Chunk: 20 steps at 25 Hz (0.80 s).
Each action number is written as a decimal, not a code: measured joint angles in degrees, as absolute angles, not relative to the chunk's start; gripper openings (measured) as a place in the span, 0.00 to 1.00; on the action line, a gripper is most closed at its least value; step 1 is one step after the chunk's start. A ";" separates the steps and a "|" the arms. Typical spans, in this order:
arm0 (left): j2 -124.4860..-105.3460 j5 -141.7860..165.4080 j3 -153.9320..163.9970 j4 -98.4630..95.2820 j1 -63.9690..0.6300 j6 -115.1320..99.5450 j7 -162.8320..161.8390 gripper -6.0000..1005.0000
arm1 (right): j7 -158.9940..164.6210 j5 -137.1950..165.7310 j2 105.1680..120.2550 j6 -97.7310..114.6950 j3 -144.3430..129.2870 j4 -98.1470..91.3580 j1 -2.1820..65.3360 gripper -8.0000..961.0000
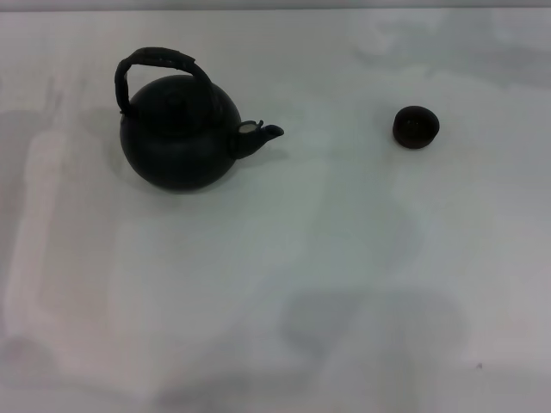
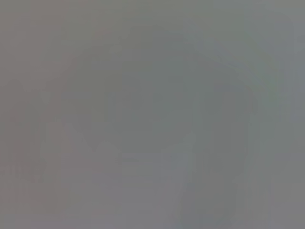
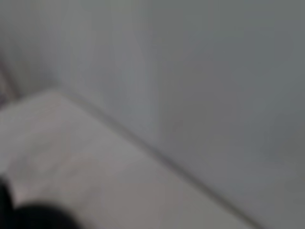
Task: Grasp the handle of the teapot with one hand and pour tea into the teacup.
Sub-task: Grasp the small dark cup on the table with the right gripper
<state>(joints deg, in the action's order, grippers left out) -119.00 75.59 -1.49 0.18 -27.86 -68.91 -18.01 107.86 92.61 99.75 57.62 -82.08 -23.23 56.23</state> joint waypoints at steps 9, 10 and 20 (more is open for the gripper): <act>-118.92 75.58 -1.49 0.17 -27.85 -69.00 -18.01 0.83 | 115.51 113.11 103.30 62.29 -82.30 -23.84 62.37 0.86; -118.92 75.58 -1.49 0.17 -27.85 -69.01 -18.01 0.83 | 116.45 115.13 103.78 62.34 -82.30 -23.88 62.70 0.86; -118.99 75.59 -1.49 0.17 -27.77 -69.01 -18.02 0.83 | 125.20 132.55 109.40 62.19 -82.31 -24.37 64.31 0.86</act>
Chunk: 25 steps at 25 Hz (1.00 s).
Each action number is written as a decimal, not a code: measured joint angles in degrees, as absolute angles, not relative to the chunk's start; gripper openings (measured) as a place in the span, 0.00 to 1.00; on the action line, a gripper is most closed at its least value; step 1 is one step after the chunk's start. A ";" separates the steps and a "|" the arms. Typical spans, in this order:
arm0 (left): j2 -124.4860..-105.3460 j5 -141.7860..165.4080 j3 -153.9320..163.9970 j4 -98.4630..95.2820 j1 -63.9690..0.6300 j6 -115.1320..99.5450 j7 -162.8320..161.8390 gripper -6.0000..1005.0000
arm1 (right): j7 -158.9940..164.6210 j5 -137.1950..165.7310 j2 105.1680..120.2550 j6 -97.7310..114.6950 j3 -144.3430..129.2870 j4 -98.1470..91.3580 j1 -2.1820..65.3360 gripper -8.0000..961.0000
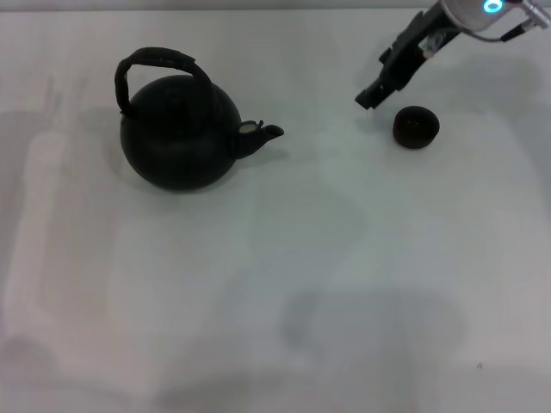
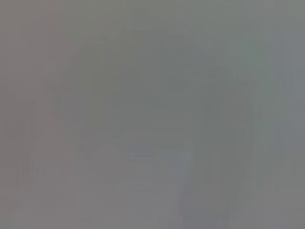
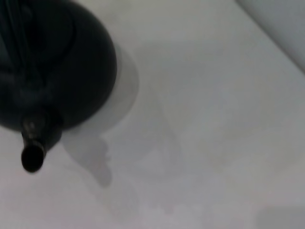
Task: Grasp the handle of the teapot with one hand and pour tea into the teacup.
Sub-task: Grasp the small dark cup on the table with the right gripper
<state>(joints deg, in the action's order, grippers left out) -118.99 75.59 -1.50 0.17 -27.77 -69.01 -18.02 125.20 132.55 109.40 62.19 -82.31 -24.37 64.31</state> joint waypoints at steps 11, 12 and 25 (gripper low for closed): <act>-119.01 75.59 -1.49 0.74 -27.70 -68.99 -18.16 0.83 | 127.20 138.25 111.96 60.56 -82.43 -23.81 63.75 0.86; -119.01 75.59 -1.49 0.79 -27.70 -68.99 -18.13 0.83 | 127.20 138.62 112.16 60.22 -82.46 -23.77 63.71 0.86; -119.01 75.59 -1.49 0.87 -27.68 -69.01 -18.37 0.83 | 127.26 142.66 114.06 56.18 -82.53 -21.20 63.74 0.86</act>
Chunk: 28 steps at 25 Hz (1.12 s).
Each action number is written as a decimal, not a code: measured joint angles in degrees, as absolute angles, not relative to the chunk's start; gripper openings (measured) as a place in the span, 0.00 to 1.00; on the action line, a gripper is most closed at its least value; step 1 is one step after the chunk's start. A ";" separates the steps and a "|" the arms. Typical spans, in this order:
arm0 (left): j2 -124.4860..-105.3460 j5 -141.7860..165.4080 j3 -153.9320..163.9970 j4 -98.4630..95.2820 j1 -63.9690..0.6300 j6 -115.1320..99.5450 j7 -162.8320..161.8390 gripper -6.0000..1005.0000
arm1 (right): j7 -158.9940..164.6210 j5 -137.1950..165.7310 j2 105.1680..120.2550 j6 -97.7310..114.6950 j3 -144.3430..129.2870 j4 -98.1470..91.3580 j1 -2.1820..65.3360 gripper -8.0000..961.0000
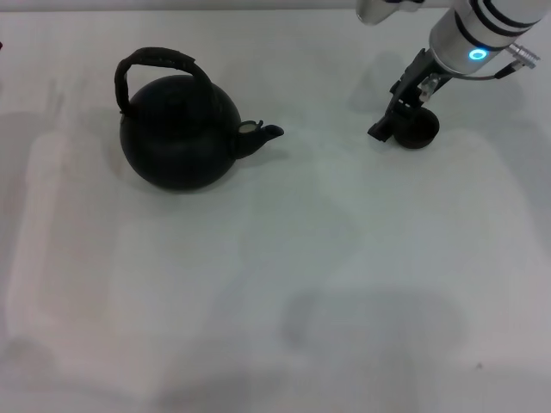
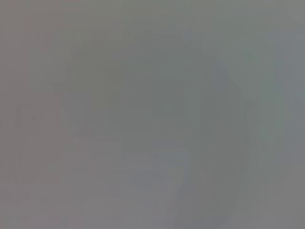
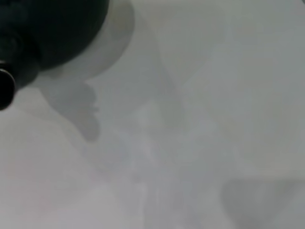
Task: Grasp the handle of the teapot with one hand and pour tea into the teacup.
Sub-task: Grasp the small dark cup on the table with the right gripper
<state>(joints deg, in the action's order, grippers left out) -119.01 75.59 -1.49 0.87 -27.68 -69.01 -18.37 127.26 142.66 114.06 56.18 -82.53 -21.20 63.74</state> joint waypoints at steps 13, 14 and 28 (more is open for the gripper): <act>-119.01 75.59 -1.49 0.88 -27.68 -69.17 -18.37 0.83 | 127.86 144.33 114.01 55.31 -82.53 -20.06 63.69 0.86; -119.00 75.59 -1.49 0.88 -27.70 -69.18 -18.37 0.83 | 128.00 144.37 113.94 55.44 -82.53 -20.05 63.62 0.86; -118.96 75.59 -1.49 0.79 -27.88 -69.17 -18.25 0.83 | 129.77 146.02 113.33 57.95 -82.53 -20.45 62.85 0.86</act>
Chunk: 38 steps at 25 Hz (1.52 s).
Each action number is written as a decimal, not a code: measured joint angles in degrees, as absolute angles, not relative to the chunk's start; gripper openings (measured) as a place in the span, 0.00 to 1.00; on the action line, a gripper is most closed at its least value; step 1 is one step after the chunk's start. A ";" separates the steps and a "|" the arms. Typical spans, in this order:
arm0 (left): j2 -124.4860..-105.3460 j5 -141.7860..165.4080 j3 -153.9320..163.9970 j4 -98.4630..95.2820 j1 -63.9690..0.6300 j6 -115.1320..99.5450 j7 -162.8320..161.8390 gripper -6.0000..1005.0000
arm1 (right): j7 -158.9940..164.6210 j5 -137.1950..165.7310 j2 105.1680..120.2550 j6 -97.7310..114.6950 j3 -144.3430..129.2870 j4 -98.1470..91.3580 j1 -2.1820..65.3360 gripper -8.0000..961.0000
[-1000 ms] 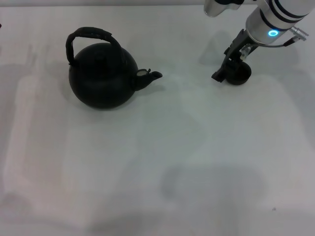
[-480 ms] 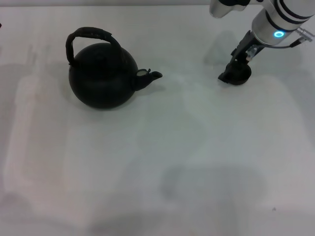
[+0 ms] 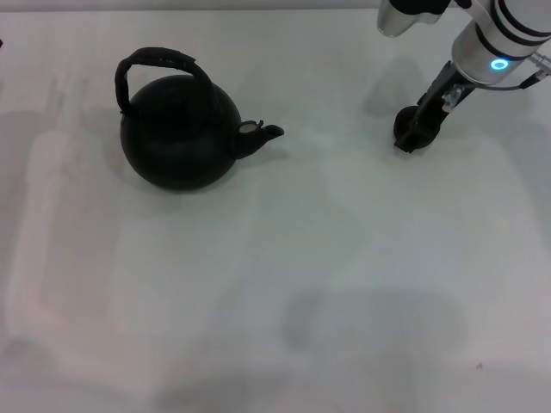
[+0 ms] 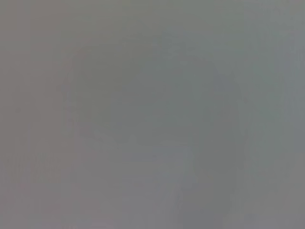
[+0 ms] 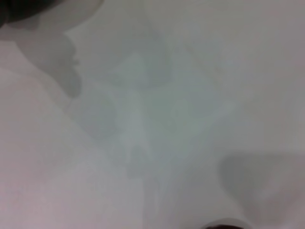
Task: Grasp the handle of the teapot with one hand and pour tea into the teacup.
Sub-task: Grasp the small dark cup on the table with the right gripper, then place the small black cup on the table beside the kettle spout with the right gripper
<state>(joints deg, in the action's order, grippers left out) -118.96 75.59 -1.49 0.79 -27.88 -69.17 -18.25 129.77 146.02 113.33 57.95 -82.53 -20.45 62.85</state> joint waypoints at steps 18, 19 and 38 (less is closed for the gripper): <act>-118.92 75.59 -1.49 0.36 -27.82 -69.24 -18.37 0.83 | 129.74 147.64 113.39 69.93 -82.59 -34.41 61.47 0.76; -118.92 75.58 -1.50 0.35 -27.82 -69.25 -18.37 0.83 | 129.70 147.82 113.73 70.82 -82.92 -36.18 61.20 0.76; -118.86 76.04 -1.05 0.76 -28.29 -70.13 -18.02 0.83 | 130.07 134.88 116.16 70.54 -105.50 -44.30 59.66 0.77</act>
